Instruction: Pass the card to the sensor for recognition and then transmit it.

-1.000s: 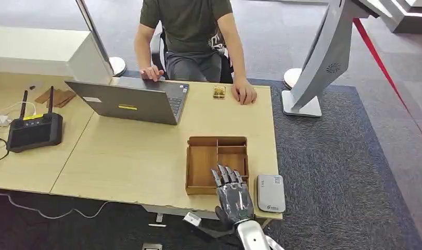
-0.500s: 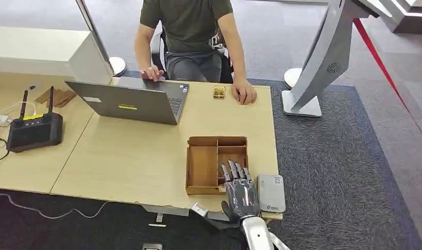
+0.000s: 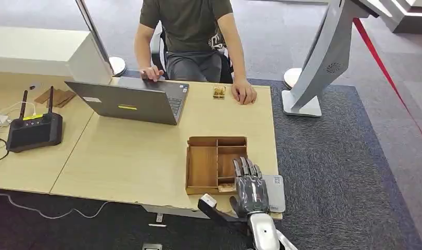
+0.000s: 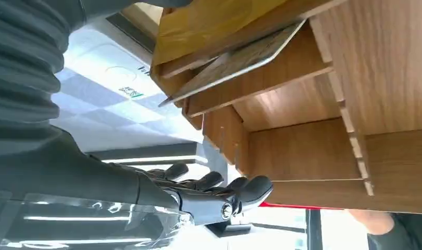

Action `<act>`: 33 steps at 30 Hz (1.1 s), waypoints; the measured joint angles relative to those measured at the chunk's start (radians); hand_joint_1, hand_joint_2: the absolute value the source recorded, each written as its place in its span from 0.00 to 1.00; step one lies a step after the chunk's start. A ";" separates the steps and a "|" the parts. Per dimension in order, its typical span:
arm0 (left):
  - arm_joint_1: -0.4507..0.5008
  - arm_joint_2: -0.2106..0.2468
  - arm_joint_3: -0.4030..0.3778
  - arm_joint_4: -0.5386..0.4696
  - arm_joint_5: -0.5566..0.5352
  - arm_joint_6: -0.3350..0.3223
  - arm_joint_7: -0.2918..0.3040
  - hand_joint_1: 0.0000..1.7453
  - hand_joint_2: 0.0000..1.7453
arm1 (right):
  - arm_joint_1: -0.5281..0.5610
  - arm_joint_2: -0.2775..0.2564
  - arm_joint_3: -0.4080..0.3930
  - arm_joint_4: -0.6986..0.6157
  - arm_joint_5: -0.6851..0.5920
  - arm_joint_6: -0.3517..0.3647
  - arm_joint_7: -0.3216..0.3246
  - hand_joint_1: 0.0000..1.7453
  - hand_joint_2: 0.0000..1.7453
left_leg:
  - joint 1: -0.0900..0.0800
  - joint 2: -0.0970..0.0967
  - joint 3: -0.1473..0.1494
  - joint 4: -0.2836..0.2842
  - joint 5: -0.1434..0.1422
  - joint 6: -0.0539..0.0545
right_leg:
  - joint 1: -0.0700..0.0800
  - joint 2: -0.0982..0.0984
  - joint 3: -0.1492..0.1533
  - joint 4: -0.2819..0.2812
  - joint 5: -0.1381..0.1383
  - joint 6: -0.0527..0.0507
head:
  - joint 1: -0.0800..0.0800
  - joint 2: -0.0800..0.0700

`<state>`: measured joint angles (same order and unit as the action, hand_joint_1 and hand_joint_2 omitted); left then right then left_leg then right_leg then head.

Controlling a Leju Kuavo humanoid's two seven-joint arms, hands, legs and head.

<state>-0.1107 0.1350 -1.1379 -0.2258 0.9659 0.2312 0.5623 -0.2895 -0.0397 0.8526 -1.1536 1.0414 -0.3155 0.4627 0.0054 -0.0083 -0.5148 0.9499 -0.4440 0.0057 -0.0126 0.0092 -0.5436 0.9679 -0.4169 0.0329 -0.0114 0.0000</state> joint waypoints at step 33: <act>0.000 0.000 0.000 0.000 0.000 0.000 0.001 0.00 1.00 | 0.002 0.004 -0.016 -0.021 -0.017 -0.012 -0.027 0.00 1.00 | 0.000 0.000 0.000 0.000 0.000 0.000 | 0.000 0.000 0.000 0.000 0.000 0.000 | 0.000 0.000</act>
<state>-0.1107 0.1350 -1.1379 -0.2258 0.9655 0.2316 0.5634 -0.2877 -0.0359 0.8370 -1.1750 1.0243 -0.3273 0.4353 0.0054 -0.0083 -0.5148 0.9499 -0.4440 0.0057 -0.0126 0.0092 -0.5436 0.9679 -0.4169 0.0329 -0.0114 0.0000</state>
